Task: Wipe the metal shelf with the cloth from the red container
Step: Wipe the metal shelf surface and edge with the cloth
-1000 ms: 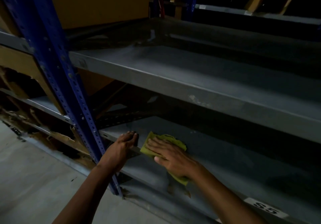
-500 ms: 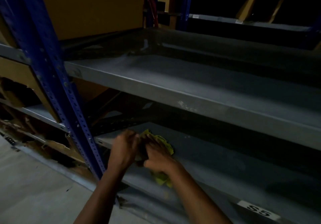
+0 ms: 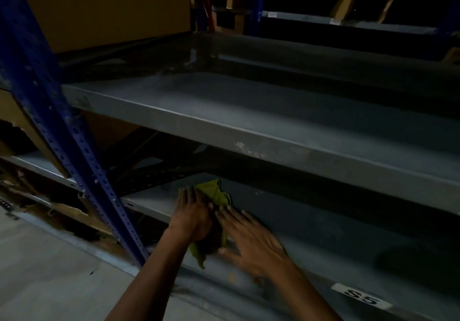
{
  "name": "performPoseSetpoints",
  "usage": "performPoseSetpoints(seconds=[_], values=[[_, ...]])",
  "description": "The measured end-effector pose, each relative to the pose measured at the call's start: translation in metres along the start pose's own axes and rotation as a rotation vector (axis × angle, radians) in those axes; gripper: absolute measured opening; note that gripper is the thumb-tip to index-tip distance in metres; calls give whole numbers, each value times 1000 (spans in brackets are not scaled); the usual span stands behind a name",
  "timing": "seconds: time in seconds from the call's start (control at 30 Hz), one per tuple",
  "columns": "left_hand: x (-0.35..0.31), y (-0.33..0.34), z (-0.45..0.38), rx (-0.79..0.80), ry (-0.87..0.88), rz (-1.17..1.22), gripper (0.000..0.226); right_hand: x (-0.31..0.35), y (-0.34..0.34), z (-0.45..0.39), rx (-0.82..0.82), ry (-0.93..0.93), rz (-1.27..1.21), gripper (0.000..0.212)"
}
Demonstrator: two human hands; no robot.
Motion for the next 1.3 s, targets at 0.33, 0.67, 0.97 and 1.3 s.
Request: performPoseSetpoints(seconds=[0.33,0.67,0.97,1.3], values=[[-3,-18,-18,-156,169,148,85,-12,-8,7,-126,169,51,69],[-40,-16,12,-122,303,94,84,-17,-20,28,-199,266,82,71],[13,-15,-6,-104,146,98,88,-51,-24,109,-129,347,176,70],[-80,-4,8,-147,317,62,65,-49,-26,110,-107,340,175,67]])
Point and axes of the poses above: each hand's wrist, its own z-axis away from the middle knuckle, its own y-axis out of the palm, x = y × z, the point moved 9 cm from there along -z, towards the middle knuckle, and after that the axes turned 7 degrees about -y, right-handed, at the moved point
